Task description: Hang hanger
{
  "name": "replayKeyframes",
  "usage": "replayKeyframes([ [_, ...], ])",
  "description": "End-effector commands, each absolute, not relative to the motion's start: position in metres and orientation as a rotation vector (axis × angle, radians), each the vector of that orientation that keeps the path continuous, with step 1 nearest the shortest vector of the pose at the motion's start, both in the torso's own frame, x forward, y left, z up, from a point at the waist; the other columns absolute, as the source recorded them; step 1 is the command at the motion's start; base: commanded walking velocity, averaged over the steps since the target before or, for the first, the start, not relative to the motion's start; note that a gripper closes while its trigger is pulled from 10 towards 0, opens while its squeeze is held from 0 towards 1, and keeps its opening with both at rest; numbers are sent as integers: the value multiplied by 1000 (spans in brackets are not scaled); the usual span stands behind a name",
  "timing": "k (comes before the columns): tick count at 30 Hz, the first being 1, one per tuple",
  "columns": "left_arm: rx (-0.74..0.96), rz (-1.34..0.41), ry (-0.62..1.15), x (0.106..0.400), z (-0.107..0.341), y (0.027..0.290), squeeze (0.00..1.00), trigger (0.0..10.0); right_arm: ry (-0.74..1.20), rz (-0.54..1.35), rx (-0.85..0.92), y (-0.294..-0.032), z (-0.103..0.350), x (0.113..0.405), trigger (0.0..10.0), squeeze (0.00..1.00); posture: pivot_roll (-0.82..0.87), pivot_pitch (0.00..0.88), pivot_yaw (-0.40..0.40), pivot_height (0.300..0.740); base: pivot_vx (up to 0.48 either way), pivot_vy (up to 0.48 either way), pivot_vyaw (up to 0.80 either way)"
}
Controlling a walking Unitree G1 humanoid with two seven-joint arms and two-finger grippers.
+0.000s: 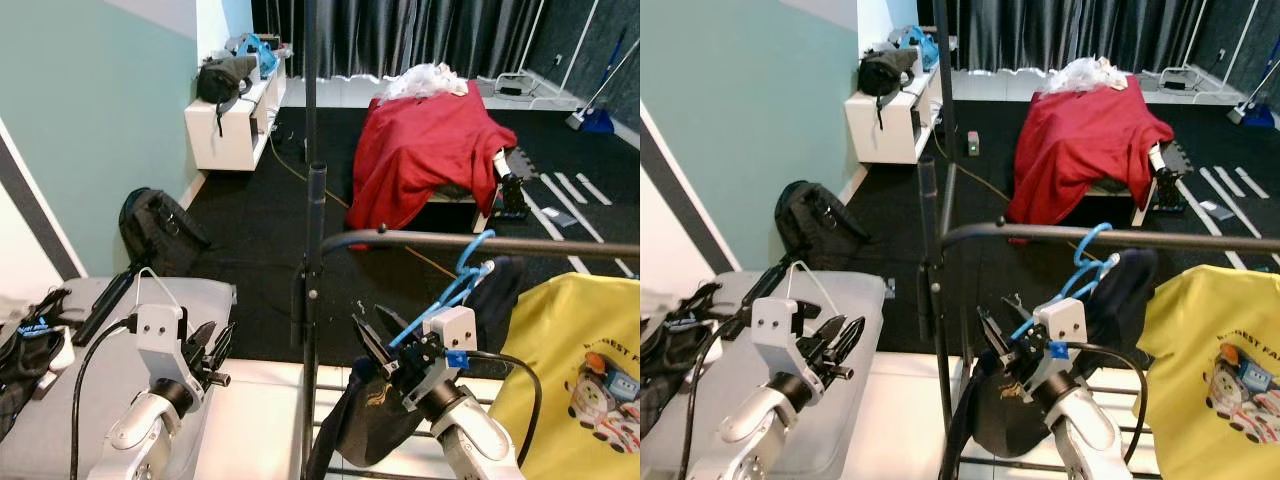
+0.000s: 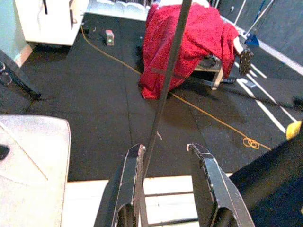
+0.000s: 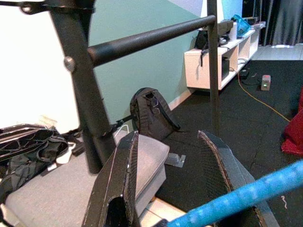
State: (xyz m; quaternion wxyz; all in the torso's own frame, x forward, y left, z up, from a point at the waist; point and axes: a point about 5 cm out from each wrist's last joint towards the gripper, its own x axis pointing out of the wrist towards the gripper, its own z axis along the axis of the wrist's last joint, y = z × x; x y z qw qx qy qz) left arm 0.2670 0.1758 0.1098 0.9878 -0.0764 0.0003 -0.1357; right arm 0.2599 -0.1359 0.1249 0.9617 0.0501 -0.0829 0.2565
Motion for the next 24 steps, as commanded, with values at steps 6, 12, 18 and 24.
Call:
replayKeyframes([
  [6, -156, -291, 18, 265, 107, 173, 0, 10000, -176, 519, 109, -136, 126, 259, 10000, 0, -78, 53, -2, 735, -359, 0, 0],
  [12, -128, -298, 43, 265, 104, 172, 0, 10000, -178, 502, 100, -138, 126, 259, 10000, 0, -80, 52, -1, 735, -112, 0, 0],
  [18, -68, -375, 68, 268, 109, 166, 0, 10000, -140, 372, 28, -156, 126, 270, 10000, 0, -72, 55, 5, 735, 0, 0, 0],
  [24, 19, -412, 82, 277, 120, 162, 0, 10000, -160, 430, 11, -183, 162, 295, 10000, 0, -75, 46, 37, 735, 0, 0, 0],
])
